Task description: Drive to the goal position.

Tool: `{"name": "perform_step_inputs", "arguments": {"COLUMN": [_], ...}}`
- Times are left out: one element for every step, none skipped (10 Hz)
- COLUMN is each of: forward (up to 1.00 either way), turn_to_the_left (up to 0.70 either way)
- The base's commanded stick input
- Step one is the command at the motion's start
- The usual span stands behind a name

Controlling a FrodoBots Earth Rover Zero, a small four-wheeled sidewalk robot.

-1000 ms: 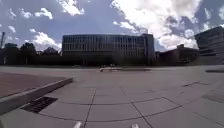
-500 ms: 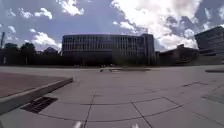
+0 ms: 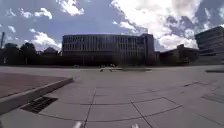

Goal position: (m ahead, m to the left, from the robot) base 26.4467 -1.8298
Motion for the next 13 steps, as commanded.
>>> {"name": "perform_step_inputs", "arguments": {"forward": [0.06, 0.06, 0.06, 0.06, 0.06, 0.05, 0.05, 0.05, 0.05, 0.05, 0.06, 0.05, 0.05], "turn_to_the_left": [0.0, 0.0, 0.0, 0.0, 0.0, 0.0, 0.0, 0.0, 0.0, 0.0, 0.0, 0.0, 0.0]}}
